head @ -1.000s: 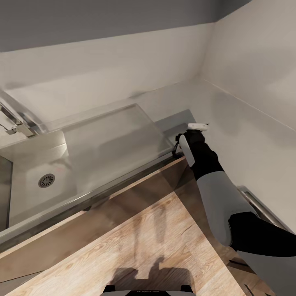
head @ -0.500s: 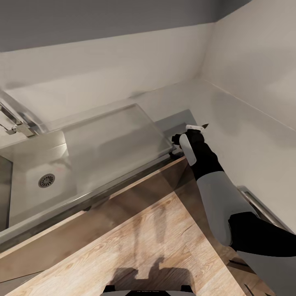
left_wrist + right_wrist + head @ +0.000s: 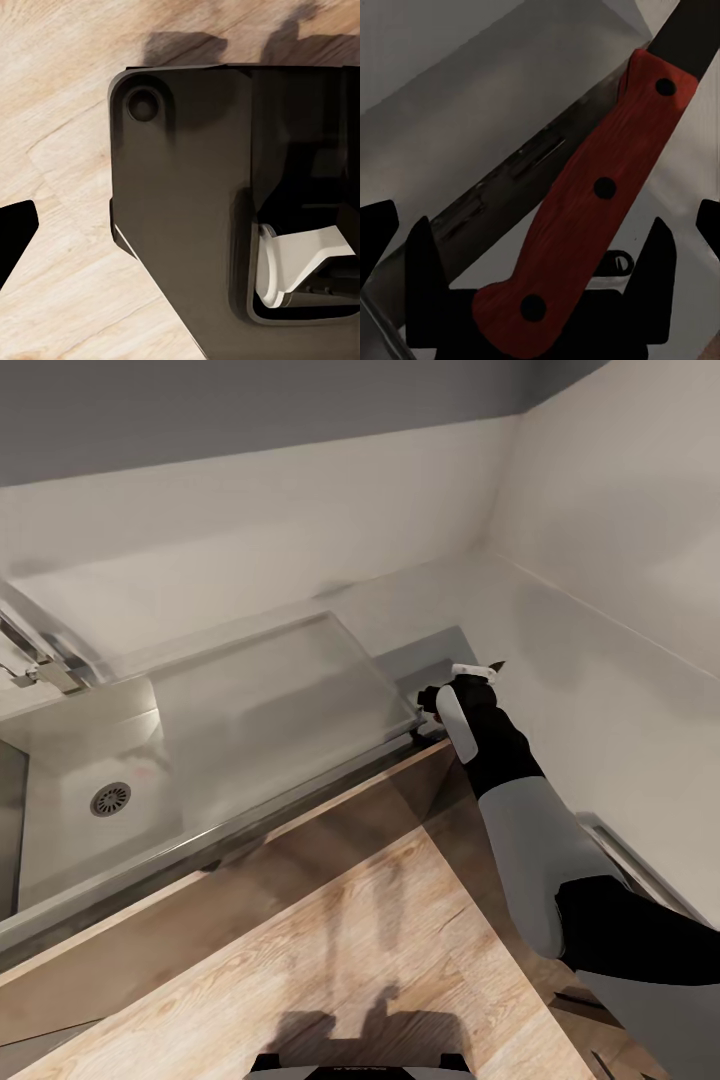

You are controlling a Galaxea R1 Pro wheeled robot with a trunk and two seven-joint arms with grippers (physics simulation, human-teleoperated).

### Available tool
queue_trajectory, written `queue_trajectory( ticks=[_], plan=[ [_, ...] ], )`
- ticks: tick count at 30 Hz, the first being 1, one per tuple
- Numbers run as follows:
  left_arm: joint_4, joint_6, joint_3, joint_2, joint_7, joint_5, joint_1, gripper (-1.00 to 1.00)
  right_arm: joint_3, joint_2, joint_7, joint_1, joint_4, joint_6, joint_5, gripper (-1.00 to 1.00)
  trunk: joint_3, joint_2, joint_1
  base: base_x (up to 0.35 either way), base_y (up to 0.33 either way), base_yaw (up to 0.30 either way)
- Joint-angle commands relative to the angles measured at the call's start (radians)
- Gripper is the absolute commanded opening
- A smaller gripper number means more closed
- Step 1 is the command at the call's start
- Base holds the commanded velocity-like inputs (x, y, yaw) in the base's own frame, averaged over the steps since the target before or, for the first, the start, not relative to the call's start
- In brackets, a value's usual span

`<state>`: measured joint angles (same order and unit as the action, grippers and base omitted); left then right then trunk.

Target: In the kitchen, take the Vidalia onion out of the sink, dice it on the chopping board with the paring knife, put the diced onion into the bowl on the countertop, then place both the paring knife and the chopping board into the sink.

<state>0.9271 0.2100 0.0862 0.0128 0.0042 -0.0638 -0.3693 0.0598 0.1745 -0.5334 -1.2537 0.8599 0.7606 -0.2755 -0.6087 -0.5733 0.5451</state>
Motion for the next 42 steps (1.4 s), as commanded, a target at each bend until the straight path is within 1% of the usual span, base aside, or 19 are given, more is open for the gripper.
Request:
queue_trajectory(
  ticks=[1, 28, 42],
  plan=[
    [0.001, 0.002, 0.003, 0.001, 0.000, -0.007, 0.000, 1.00, 0.002, 0.000, -0.010, 0.000, 0.001, 0.002, -0.010, 1.00, -0.001, -0.001, 0.000, 0.000, -0.005, 0.000],
    [-0.005, 0.002, 0.003, 0.001, 0.000, -0.007, 0.000, 1.00, 0.002, 0.000, -0.011, 0.000, -0.001, 0.002, -0.007, 1.00, -0.001, -0.001, 0.000, 0.015, -0.023, 0.000],
    [-0.007, 0.002, 0.003, 0.000, 0.000, -0.007, 0.000, 1.00, 0.002, 0.000, -0.011, 0.000, -0.002, 0.002, -0.007, 1.00, -0.017, -0.001, 0.000, 0.000, 0.000, 0.000]
  ],
)
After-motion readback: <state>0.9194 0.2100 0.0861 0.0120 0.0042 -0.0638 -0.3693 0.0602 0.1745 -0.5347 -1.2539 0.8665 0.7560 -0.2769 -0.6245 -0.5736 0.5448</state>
